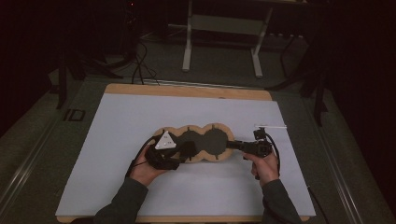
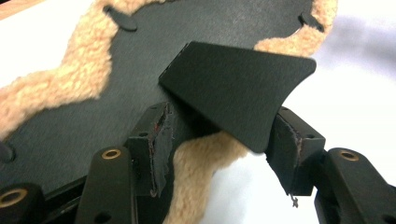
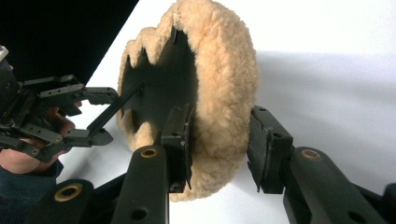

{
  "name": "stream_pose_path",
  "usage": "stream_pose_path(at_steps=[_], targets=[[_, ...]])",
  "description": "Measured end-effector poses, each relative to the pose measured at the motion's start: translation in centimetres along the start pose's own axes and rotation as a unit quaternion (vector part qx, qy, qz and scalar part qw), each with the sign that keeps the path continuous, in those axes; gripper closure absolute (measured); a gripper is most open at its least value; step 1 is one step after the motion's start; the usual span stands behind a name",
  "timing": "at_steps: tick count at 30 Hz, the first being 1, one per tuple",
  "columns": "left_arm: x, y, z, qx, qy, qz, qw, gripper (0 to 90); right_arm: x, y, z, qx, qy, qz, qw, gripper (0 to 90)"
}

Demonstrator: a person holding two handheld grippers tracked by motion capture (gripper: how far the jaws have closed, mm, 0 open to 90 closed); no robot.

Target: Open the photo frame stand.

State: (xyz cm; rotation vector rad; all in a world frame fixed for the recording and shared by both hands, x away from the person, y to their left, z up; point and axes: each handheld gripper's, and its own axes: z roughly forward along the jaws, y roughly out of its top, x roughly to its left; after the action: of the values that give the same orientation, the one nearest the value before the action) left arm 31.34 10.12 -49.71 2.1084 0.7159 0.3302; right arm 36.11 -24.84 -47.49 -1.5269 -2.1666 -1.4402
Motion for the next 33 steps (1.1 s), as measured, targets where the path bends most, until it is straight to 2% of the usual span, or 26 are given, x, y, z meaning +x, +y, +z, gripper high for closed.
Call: stream_pose_path(at_steps=[5, 10, 19, 26, 33], targets=[[0.3, -1.0, -0.8, -0.004, -0.002, -0.007, 1.0000, 44.0, 0.0, 0.0, 0.0, 0.000, 0.000, -0.005, 1.0000, 63.1], [0.5, -1.6, -1.2, -0.006, 0.007, -0.010, 0.9999, 43.3, 0.1, 0.0, -0.1, -0.001, 0.000, -0.007, 1.0000, 63.1], [1.9, -2.7, -3.0, -0.036, 0.019, -0.050, 0.9979, 44.3, 0.1, -0.1, -0.1, 0.002, -0.006, -0.017, 0.9998, 63.7], [2.7, -3.1, -4.0, -0.049, 0.029, -0.065, 0.9962, 46.1, 0.3, -0.2, -0.1, 0.003, -0.010, -0.027, 0.9996, 63.7], [3.8, -3.8, -4.8, -0.048, 0.030, -0.087, 0.9946, 47.8, 0.4, -0.2, -0.2, 0.005, -0.013, -0.039, 0.9992, 63.6]])
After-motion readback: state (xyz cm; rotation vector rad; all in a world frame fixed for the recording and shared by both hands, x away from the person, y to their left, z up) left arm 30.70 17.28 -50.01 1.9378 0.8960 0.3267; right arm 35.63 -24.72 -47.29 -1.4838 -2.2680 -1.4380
